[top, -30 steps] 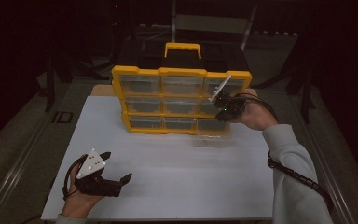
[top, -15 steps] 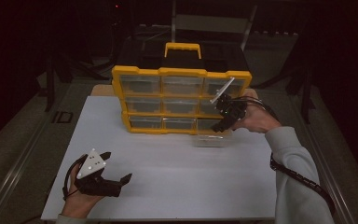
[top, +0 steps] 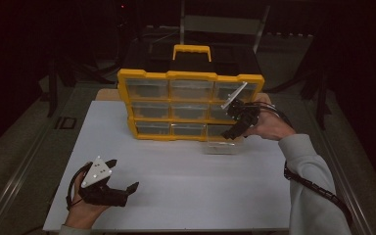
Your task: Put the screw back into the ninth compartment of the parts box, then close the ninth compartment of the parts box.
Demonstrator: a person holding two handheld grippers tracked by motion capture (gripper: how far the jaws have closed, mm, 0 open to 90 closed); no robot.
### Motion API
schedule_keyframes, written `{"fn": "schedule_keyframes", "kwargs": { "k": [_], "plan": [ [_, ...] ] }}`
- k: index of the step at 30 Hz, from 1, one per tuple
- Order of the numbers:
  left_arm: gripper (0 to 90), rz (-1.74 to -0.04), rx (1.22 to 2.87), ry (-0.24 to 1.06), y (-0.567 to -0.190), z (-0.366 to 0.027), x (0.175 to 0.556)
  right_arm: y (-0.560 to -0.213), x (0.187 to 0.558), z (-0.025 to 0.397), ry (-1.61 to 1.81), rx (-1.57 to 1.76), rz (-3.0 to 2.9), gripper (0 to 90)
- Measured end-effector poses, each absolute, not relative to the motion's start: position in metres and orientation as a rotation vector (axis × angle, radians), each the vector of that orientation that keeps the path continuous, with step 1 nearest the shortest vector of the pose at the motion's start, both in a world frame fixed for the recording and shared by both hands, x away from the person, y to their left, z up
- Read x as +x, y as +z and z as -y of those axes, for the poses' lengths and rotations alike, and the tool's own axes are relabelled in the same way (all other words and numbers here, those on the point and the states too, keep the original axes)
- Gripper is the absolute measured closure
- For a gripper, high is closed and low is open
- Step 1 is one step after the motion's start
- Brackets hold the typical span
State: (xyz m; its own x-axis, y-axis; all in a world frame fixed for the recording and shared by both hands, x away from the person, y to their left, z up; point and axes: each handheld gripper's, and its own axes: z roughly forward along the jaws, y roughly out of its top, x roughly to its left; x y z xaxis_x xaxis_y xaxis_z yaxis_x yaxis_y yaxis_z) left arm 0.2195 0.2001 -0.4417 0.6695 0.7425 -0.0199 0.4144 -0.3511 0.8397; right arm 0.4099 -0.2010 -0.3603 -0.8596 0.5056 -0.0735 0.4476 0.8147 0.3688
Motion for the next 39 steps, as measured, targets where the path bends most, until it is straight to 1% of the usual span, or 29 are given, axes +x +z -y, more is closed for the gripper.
{"fn": "schedule_keyframes", "kwargs": {
  "k": [15, 29, 39],
  "plan": [
    [0.9, -0.897, 1.99, 0.462, -0.443, -0.2, 0.22, -0.361, 0.407, 0.201, 0.553, 0.747, -2.817, 19.4],
    [0.9, -0.892, 1.996, 0.458, -0.443, -0.199, 0.221, -0.361, 0.396, 0.202, 0.628, 0.757, -2.753, 19.4],
    [0.9, -0.889, 1.997, 0.464, -0.442, -0.198, 0.221, -0.372, 0.388, 0.204, 0.674, 0.815, -2.667, 21.4]
  ]
}}
